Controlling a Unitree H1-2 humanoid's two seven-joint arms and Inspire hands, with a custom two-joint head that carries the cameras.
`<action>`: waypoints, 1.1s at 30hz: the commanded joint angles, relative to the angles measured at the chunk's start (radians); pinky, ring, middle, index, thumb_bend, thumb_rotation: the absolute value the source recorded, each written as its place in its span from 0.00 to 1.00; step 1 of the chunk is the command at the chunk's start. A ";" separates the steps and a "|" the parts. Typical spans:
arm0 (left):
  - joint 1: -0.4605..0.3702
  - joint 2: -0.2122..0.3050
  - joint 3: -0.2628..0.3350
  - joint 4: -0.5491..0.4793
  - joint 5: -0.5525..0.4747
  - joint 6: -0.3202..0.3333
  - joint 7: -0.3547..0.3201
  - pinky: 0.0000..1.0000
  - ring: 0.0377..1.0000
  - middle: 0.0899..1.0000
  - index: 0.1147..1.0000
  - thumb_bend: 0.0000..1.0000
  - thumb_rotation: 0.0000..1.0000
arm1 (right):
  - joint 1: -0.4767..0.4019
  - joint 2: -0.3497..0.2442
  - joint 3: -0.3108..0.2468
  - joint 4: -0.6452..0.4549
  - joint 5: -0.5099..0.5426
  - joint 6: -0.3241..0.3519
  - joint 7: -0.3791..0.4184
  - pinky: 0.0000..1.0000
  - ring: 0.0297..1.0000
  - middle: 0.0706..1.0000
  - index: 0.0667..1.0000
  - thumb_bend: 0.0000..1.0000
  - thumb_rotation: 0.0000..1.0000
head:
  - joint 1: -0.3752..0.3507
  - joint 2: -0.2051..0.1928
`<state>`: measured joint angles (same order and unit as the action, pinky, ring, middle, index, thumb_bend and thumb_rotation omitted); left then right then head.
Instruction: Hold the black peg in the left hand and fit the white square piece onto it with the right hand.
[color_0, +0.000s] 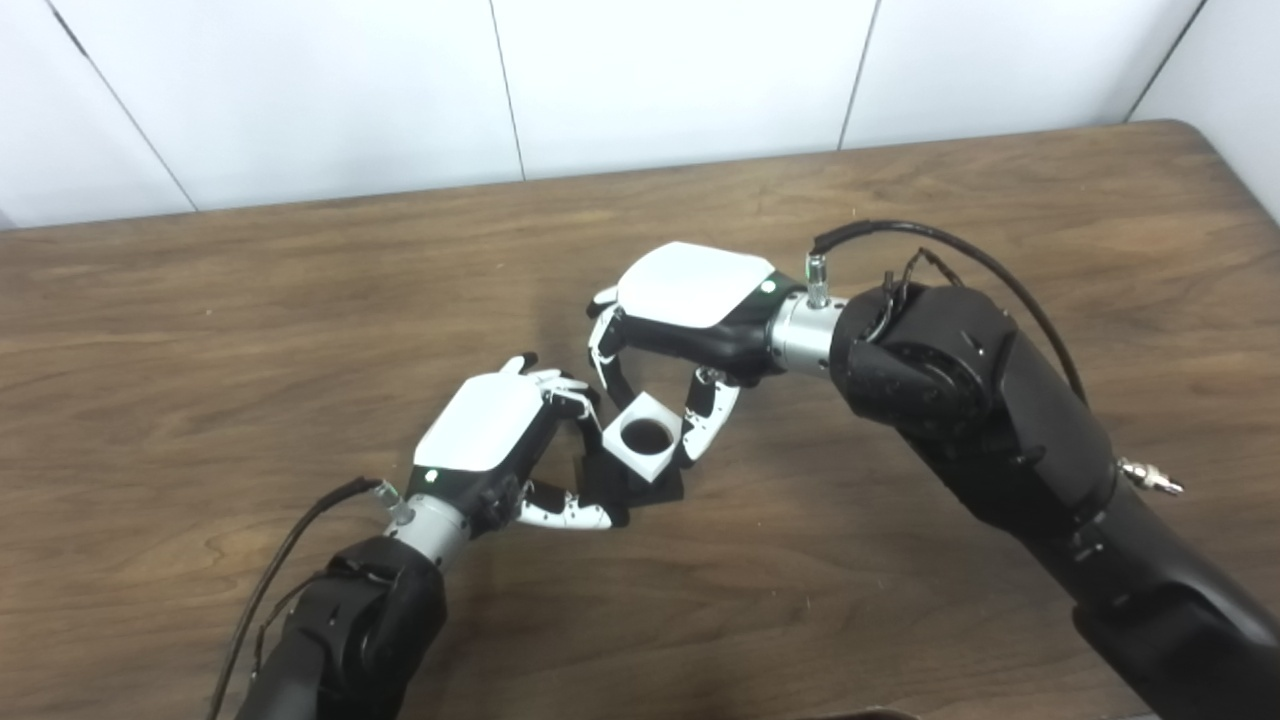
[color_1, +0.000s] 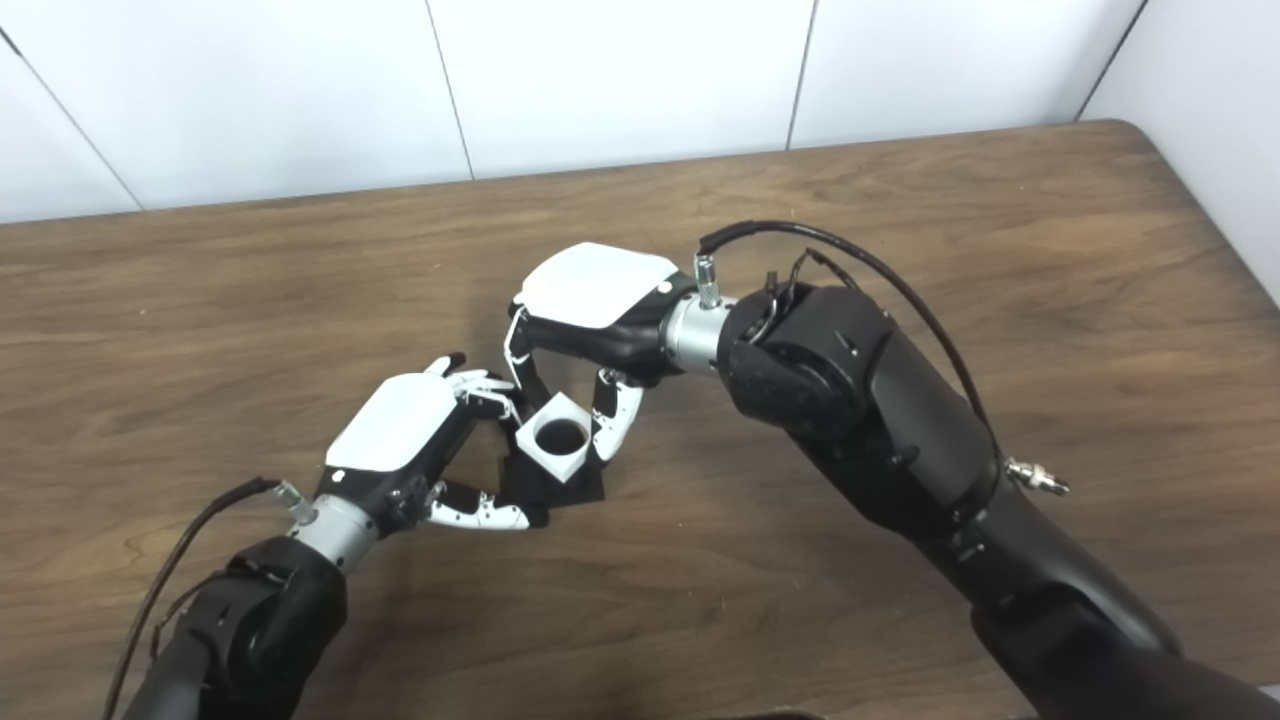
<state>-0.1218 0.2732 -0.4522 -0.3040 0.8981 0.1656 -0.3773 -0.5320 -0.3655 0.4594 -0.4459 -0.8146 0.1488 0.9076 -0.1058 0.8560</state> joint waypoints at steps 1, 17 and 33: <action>0.012 0.010 -0.024 0.012 -0.002 0.000 -0.060 1.00 0.87 0.77 0.42 0.52 0.06 | -0.026 0.001 -0.016 -0.011 -0.009 -0.009 -0.020 0.83 0.90 0.74 0.45 0.52 0.13 | -0.001 0.001; 0.013 0.004 -0.026 0.012 0.003 0.003 -0.056 1.00 0.87 0.76 0.42 0.52 0.06 | -0.003 -0.001 -0.025 -0.007 -0.011 -0.015 -0.036 0.82 0.90 0.74 0.45 0.52 0.13 | 0.000 0.001; 0.014 0.000 -0.033 0.014 0.003 0.015 -0.056 1.00 0.88 0.77 0.42 0.52 0.06 | 0.008 -0.001 -0.030 0.000 -0.021 -0.039 -0.064 0.81 0.88 0.74 0.45 0.53 0.15 | 0.000 0.000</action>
<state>-0.1221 0.2711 -0.4593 -0.3076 0.9013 0.1791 -0.3771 -0.5000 -0.3628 0.4500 -0.4397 -0.8318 0.1250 0.8765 -0.1043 0.8560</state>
